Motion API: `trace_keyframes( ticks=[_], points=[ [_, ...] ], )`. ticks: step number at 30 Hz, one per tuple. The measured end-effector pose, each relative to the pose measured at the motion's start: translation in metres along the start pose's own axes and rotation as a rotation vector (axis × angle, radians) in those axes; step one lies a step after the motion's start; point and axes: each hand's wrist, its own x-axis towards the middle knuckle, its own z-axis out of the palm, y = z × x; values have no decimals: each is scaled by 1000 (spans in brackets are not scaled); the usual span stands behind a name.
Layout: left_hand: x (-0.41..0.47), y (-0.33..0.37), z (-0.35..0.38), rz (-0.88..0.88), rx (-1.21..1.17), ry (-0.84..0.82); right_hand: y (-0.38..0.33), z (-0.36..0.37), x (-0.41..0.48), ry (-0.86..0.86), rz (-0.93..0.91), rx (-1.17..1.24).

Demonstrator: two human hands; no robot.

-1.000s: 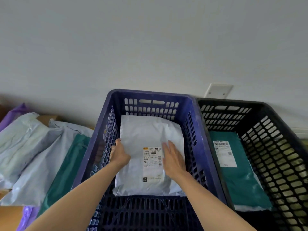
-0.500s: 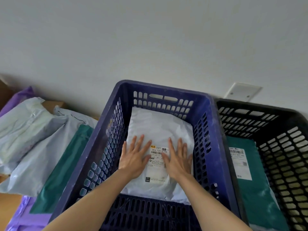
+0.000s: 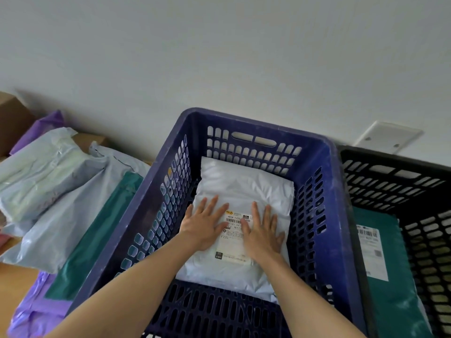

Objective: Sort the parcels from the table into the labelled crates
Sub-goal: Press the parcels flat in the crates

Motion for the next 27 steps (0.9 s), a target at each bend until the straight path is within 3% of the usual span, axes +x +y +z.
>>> trace_keyframes(
  ticks=[9, 16, 27],
  points=[
    [-1, 9, -14, -18, 34, -67, -4, -3, -2, -1, 24, -36],
    [-31, 12, -32, 36, 13, -1, -16, -17, -25, 49, 39, 12],
    [-109, -8, -114, 150, 46, 407, -92, -64, -87, 381, -114, 93]
  ],
)
